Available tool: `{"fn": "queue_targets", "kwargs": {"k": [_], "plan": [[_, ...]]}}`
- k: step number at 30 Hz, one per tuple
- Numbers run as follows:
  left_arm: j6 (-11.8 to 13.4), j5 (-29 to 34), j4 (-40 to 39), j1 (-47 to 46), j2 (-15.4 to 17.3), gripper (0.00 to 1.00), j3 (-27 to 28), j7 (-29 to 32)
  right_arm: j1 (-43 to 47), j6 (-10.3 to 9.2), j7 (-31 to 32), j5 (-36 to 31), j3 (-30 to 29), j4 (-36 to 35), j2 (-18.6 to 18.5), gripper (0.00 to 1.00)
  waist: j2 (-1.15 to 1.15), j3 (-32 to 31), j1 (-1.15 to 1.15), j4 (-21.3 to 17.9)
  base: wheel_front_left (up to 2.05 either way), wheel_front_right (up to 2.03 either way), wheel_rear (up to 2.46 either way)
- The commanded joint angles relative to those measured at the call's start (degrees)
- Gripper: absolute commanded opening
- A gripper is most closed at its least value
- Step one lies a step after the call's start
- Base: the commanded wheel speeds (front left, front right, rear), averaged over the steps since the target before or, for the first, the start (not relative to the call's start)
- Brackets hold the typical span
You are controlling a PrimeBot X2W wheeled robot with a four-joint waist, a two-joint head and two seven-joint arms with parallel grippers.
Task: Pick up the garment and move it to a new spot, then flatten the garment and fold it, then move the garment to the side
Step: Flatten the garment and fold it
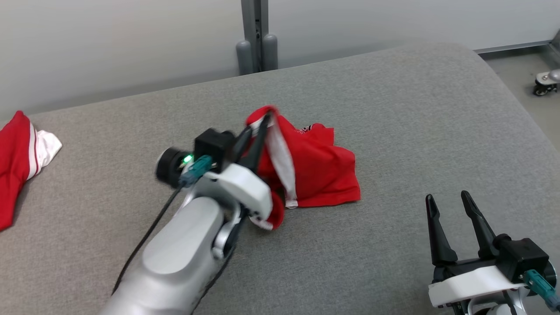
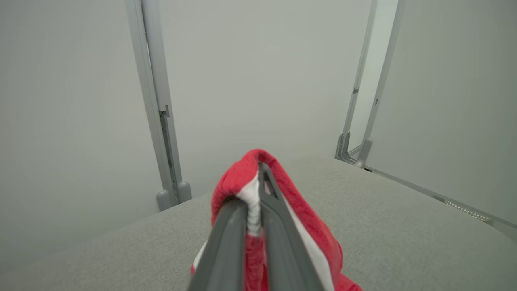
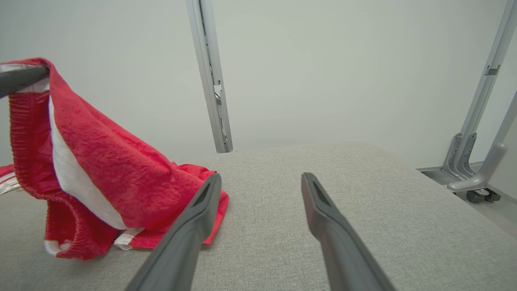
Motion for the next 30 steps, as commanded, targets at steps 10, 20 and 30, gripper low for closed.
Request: {"fn": "queue_targets", "kwargs": {"k": [10, 20, 30], "plan": [[1.6, -3.9, 13.4, 5.6, 2.5, 0.0, 5.9, -0.3, -1.5, 0.03, -0.3, -0.6, 2.8, 1.9, -0.3, 1.0, 0.0, 1.4, 0.0, 3.5, 0.0, 0.0, 0.0], [1.0, -3.2, 18.2, 8.2, 2.9, 0.0, 12.9, -0.3, -4.4, 0.03, -0.3, -1.9, 6.7, 5.8, -0.3, 1.0, 0.0, 2.3, 0.0, 4.7, 0.0, 0.0, 0.0], [-1.5, -0.1, 18.3, 10.3, 2.4, 1.0, 17.2, -0.3, -6.4, 0.03, -0.3, -2.6, 9.1, 10.7, -0.3, 1.0, 0.0, 1.8, 0.0, 6.1, 0.0, 0.0, 0.0]]}}
